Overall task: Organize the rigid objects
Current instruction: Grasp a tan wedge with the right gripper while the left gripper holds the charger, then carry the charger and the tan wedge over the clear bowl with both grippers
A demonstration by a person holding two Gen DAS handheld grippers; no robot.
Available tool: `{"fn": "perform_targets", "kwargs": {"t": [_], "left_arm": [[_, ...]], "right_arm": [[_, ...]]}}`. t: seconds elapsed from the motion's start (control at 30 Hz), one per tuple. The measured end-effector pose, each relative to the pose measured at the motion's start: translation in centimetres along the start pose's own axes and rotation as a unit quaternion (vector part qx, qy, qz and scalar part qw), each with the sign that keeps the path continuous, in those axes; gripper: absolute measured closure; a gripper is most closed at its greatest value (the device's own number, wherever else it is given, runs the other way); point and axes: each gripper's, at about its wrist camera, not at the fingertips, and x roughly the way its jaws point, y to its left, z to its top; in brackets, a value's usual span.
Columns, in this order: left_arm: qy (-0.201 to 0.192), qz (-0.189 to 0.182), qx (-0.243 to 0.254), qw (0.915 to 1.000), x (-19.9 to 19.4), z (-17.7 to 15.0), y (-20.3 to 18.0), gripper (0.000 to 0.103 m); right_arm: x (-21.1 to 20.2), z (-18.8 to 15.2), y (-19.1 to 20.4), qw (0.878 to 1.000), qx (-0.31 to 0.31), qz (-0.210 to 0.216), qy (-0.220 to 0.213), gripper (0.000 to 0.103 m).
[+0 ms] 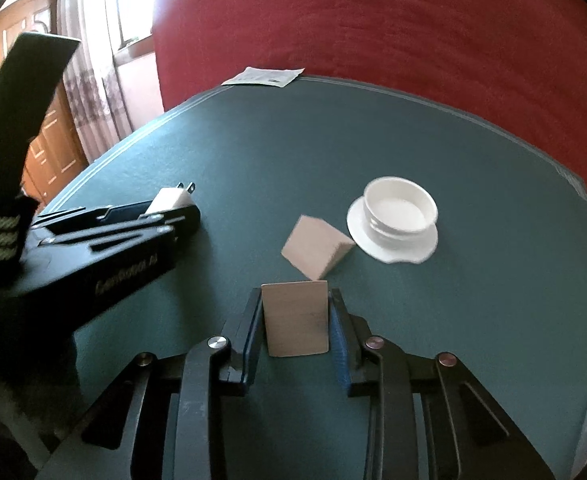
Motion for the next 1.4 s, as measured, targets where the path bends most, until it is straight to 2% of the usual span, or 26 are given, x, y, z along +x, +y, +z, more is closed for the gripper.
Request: {"fn": "perform_targets", "kwargs": {"t": [0.33,0.57,0.73,0.87,1.13,1.4], "left_arm": [[-0.005,-0.017,0.004,0.9998,-0.4,0.0,0.0,0.07],[-0.015,-0.068,0.009,0.9975,-1.2,0.1,-0.7,0.07],[-0.019,-0.126,0.015,0.9917,-1.8,0.2,-1.4,0.07],[-0.026,-0.157,0.03,0.9869,-2.5,0.2,-2.3,0.07],[-0.039,-0.153,0.068,0.9851,-3.8,-1.0,-4.0,0.07],[-0.044,-0.147,0.083,0.9846,-4.8,-2.0,-5.0,0.07]], "right_arm": [[-3.0,-2.8,-1.9,0.998,0.066,-0.001,-0.012,0.072],[-5.8,-4.2,-3.7,0.994,0.107,-0.019,-0.033,0.072],[-7.6,-5.3,-5.3,0.989,0.137,-0.037,-0.043,0.072],[-9.2,-6.2,-6.7,0.984,0.16,-0.053,-0.053,0.072],[-12.5,-8.1,-9.7,0.972,0.2,-0.094,-0.075,0.072],[-16.1,-10.3,-13.3,0.954,0.242,-0.145,-0.101,0.072]]}}
